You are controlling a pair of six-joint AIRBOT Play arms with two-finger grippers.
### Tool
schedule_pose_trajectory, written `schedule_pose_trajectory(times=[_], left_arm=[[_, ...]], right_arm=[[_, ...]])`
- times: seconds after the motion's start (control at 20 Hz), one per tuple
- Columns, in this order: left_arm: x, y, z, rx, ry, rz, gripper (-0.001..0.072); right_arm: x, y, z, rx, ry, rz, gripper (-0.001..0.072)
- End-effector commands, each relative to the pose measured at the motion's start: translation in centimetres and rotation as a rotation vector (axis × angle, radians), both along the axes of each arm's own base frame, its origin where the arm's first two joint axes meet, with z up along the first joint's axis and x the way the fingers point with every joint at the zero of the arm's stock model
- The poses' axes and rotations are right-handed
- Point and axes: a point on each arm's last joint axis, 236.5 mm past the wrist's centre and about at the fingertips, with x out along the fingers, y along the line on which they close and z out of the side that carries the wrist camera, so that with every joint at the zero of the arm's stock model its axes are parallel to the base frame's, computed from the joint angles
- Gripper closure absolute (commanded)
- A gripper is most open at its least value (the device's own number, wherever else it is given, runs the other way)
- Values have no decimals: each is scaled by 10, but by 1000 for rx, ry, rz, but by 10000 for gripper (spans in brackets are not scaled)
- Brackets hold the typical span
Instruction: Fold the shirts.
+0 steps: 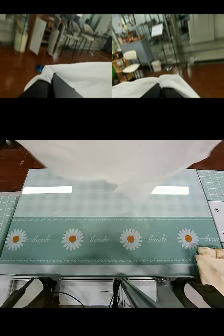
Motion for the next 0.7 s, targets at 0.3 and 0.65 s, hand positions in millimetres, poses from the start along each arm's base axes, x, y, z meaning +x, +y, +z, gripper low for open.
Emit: schedule_pose_trajectory(times=[0.3, 0.65], left_arm=[[-154, -87, 6, 284, 28, 306, 679], [-160, -62, -107, 364, 496, 266, 679]], right_arm=[[-179, -30, 36, -124, -49, -329, 688], [-152, -72, -123, -357, 649, -369, 689]])
